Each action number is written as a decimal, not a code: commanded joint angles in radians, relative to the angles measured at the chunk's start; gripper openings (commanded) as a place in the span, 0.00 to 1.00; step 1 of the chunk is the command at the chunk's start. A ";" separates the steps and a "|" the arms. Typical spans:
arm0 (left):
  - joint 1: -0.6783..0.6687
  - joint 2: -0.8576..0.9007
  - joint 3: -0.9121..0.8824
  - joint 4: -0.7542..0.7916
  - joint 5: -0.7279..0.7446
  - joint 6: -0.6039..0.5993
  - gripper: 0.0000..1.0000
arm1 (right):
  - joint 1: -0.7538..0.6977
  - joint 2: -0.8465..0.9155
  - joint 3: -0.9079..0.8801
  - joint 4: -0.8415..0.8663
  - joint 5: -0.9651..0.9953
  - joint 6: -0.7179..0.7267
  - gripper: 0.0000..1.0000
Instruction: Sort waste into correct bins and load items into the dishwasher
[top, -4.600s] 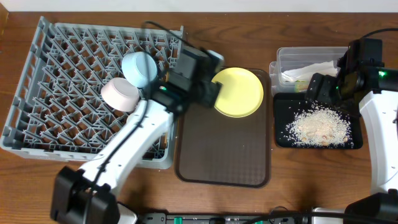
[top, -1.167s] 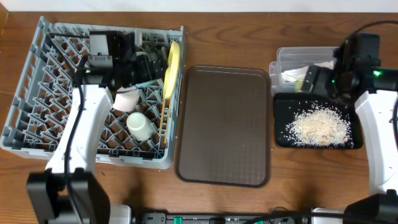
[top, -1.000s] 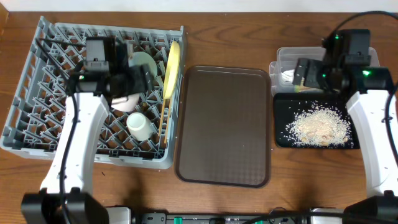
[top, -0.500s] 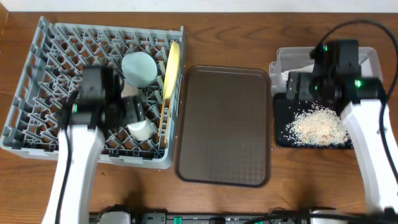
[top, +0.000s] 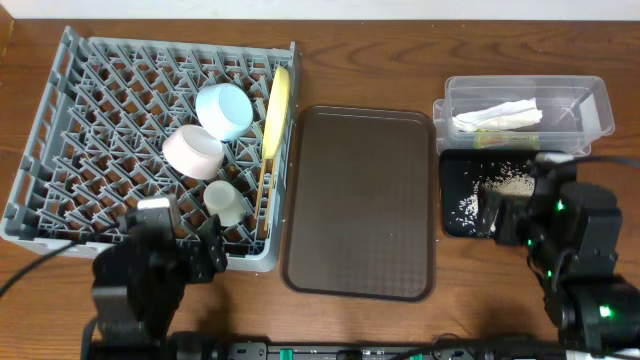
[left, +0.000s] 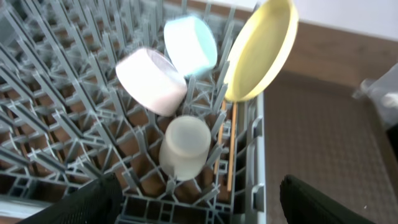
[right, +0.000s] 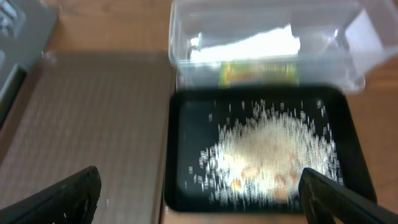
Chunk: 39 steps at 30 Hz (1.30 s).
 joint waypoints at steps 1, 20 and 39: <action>0.003 -0.054 -0.008 0.002 0.013 0.017 0.84 | -0.001 -0.037 -0.011 -0.065 0.010 -0.006 0.99; 0.003 -0.058 -0.008 0.001 0.013 0.017 0.84 | 0.002 -0.090 -0.019 -0.264 0.013 -0.026 0.99; 0.003 -0.058 -0.008 0.001 0.013 0.017 0.84 | 0.002 -0.673 -0.668 0.712 0.000 -0.132 0.99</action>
